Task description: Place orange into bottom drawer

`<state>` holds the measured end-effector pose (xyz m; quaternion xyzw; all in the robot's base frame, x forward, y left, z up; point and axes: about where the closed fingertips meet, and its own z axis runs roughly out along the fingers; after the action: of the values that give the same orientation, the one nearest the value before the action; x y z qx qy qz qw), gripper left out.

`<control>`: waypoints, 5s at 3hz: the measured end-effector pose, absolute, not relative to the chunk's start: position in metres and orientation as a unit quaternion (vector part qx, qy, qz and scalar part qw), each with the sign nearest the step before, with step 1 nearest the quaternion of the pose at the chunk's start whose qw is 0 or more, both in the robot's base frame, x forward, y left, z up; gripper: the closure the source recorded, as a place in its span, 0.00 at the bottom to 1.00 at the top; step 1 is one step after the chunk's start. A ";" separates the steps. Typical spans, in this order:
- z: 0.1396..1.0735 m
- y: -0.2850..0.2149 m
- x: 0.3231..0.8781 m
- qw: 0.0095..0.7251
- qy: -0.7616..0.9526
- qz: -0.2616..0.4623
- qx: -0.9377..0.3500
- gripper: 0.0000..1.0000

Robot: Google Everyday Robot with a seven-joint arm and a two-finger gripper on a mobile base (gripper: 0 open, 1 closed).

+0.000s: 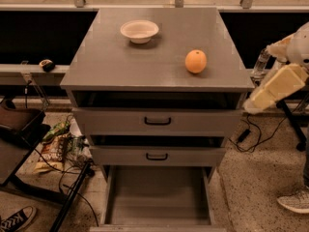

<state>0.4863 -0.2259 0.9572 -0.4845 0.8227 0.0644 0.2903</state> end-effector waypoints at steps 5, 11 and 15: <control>0.909 -0.200 0.709 0.489 0.716 0.200 -0.457 0.00; 0.855 -0.123 0.730 0.463 0.703 0.239 -0.484 0.94; 0.946 -0.167 0.574 0.454 0.733 0.084 -0.500 1.00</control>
Offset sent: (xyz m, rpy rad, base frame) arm 0.1724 -0.0273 -0.0274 0.4448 -0.2173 -0.0389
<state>0.5740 -0.1668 0.9463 -0.5001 0.7327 0.0845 0.4537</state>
